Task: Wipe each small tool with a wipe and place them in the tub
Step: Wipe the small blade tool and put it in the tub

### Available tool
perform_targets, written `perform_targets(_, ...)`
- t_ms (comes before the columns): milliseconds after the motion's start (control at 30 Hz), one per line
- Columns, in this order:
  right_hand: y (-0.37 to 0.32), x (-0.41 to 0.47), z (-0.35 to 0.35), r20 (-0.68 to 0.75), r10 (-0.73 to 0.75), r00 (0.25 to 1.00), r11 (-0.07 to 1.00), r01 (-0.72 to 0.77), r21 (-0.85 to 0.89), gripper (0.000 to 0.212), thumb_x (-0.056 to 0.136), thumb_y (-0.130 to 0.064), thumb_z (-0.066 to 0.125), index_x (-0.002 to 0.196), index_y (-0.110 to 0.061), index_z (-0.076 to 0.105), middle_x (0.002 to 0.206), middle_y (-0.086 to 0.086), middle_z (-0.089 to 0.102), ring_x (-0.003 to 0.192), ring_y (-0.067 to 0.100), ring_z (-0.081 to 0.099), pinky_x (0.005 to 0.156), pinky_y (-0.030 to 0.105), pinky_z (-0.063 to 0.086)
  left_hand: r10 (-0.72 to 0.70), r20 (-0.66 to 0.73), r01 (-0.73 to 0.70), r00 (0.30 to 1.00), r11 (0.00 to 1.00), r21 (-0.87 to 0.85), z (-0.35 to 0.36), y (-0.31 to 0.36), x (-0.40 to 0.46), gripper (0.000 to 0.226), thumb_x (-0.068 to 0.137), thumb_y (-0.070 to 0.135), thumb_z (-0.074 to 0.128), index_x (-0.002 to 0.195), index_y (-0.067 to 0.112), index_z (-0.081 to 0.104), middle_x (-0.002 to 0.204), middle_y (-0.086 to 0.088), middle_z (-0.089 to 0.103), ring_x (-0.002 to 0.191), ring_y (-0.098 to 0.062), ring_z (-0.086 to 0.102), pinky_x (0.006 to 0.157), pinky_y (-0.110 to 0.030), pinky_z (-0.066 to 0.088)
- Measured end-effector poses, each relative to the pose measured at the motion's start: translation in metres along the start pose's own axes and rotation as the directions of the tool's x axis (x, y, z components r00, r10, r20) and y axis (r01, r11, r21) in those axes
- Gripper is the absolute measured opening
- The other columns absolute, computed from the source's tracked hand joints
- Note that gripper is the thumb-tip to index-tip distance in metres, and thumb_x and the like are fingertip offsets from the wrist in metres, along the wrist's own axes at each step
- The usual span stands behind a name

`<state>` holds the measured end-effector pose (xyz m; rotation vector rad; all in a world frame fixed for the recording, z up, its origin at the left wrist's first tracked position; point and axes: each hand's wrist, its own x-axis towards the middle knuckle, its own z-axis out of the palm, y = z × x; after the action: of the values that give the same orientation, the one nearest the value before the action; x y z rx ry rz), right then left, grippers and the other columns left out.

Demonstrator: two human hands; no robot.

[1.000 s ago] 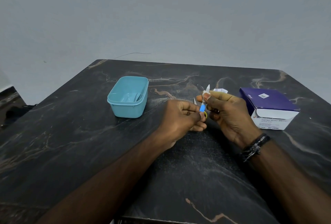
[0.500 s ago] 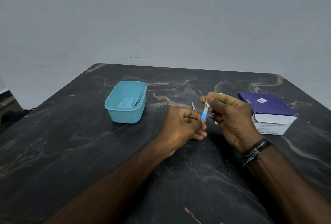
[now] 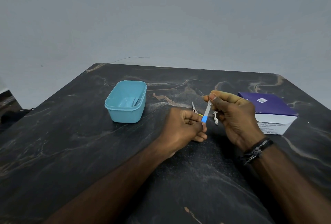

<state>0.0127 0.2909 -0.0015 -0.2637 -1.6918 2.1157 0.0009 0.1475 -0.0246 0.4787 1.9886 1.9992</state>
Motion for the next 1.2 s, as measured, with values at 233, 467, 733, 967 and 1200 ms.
perform_targets(233, 0.0024, 0.0026, -0.0027, -0.020, -0.008, 1.000, 1.000, 0.008, -0.008, 0.015, 0.083, -0.013, 0.072, 0.096, -0.005, 0.071, 0.088, 0.009, 0.076, 0.060, 0.006, 0.058, 0.048, 0.016, 0.039, 0.004, 0.007, -0.004, 1.000, 1.000, 0.003, 0.0000, -0.0005, -0.0001, 0.009, 0.084, -0.005, 0.068, 0.093, -0.005, 0.067, 0.074, -0.018, 0.070, 0.060, -0.022, 0.070, 0.060, -0.031, 0.061)
perform_targets(467, 0.0012, 0.0035, -0.0045, -0.061, -0.014, 0.998, 1.000, 0.013, -0.003, 0.019, 0.082, -0.015, 0.074, 0.098, -0.006, 0.072, 0.091, 0.009, 0.077, 0.067, 0.010, 0.060, 0.057, 0.023, 0.041, 0.009, 0.011, -0.009, 1.000, 1.000, 0.006, -0.0002, 0.0002, -0.0007, 0.009, 0.085, -0.006, 0.066, 0.094, -0.005, 0.067, 0.074, -0.019, 0.070, 0.059, -0.022, 0.070, 0.059, -0.030, 0.061)
perform_targets(733, 0.0011, 0.0019, -0.0017, -0.052, -0.024, 0.998, 1.000, 0.023, -0.014, 0.019, 0.083, -0.013, 0.073, 0.100, -0.003, 0.071, 0.088, 0.009, 0.077, 0.061, 0.007, 0.058, 0.048, 0.017, 0.039, 0.004, 0.012, -0.004, 1.000, 1.000, 0.000, 0.0001, -0.0006, -0.0007, 0.009, 0.085, -0.006, 0.066, 0.093, -0.005, 0.067, 0.074, -0.019, 0.070, 0.060, -0.022, 0.070, 0.059, -0.031, 0.061)
perform_targets(967, 0.0026, 0.0011, -0.0017, -0.054, -0.027, 0.998, 0.999, 0.026, -0.033, 0.018, 0.083, -0.012, 0.073, 0.098, -0.003, 0.071, 0.087, 0.009, 0.077, 0.066, 0.012, 0.057, 0.052, 0.022, 0.038, 0.013, 0.018, -0.013, 1.000, 1.000, 0.010, -0.0008, 0.0000, -0.0013, 0.010, 0.084, -0.006, 0.066, 0.094, -0.005, 0.067, 0.076, -0.021, 0.070, 0.061, -0.023, 0.070, 0.060, -0.032, 0.061)
perform_targets(1200, -0.0003, 0.0010, -0.0044, -0.088, -0.036, 0.995, 0.999, 0.034, -0.026, 0.023, 0.083, -0.013, 0.073, 0.103, -0.001, 0.070, 0.088, 0.008, 0.076, 0.063, 0.008, 0.056, 0.057, 0.024, 0.040, 0.027, -0.060, -0.026, 0.998, 1.000, 0.011, -0.0001, 0.0064, -0.0011, 0.006, 0.088, -0.001, 0.063, 0.090, 0.001, 0.068, 0.072, -0.011, 0.069, 0.056, -0.019, 0.065, 0.055, -0.032, 0.058)
